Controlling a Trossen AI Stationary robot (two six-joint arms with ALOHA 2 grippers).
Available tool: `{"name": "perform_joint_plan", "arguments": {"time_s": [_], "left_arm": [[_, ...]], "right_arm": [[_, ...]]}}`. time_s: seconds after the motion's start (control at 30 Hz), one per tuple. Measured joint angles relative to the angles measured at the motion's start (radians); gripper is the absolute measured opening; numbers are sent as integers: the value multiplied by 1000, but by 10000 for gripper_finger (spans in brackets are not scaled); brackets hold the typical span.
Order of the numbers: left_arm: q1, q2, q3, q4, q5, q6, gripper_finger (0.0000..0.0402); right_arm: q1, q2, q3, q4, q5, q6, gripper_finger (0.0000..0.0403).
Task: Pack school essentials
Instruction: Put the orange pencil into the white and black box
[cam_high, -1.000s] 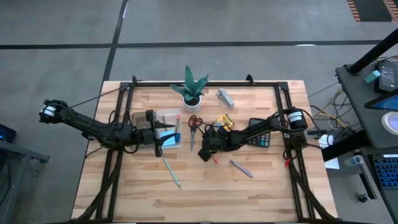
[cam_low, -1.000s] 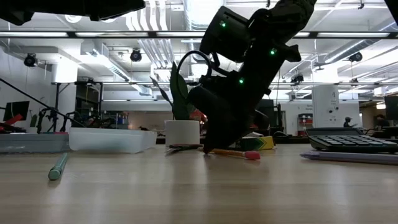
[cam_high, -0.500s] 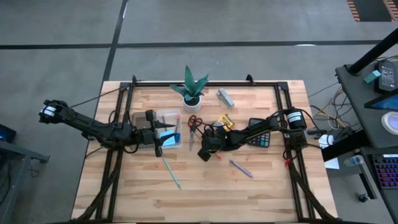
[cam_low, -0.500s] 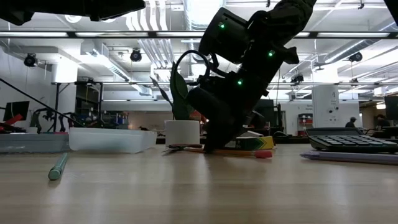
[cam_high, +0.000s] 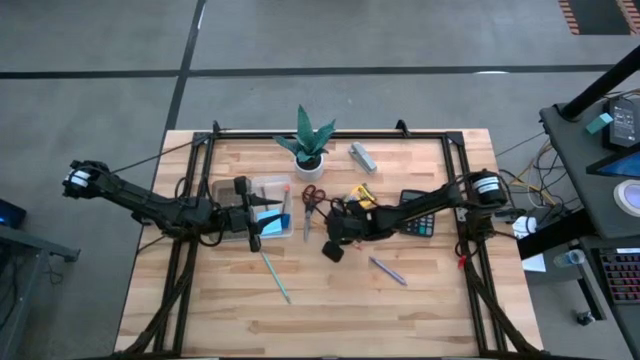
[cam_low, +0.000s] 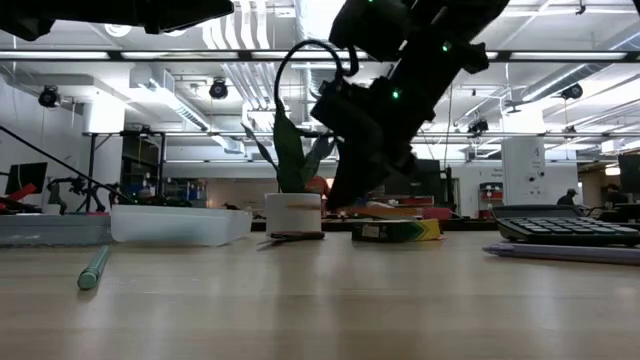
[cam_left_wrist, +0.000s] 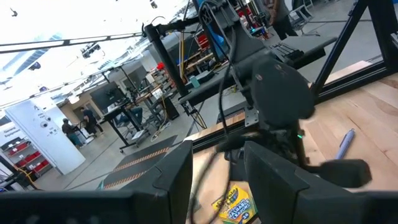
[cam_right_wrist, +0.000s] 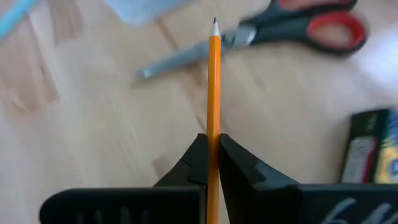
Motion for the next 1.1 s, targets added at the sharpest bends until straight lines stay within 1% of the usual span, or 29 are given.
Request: {"name": "perform_joint_plan", "arguments": {"time_s": [0.2,0.33,0.4,0.5,0.57,0.73,0.8,0.9,1.0,1.1], "left_arm": [[0,0,0,0,0,0,128],[0,0,0,-1,5,-29,128],[3,0,-3,0,45,-52,128],[7,6,-8,0,170,-78,128],[9,20,-9,16,220,-87,128],[10,86,-9,123,226,-133,128],[10,120,-9,156,227,-161,128],[11,175,-9,215,224,-222,128],[11,249,-10,272,221,-289,128],[11,343,-10,404,221,-314,128]], "right_arm": [[6,-68,-30,4,8,-38,13],[12,-128,-90,53,16,-54,13],[18,-163,-131,123,21,-67,13],[32,-225,-205,289,22,-113,13],[44,-260,-257,400,22,-166,13],[70,-310,-358,751,21,-316,13],[79,-320,-376,851,2,-383,13],[91,-323,-378,909,-56,-456,13],[96,-323,-372,956,-92,-488,13],[94,-319,-372,997,-109,-497,13]]}}
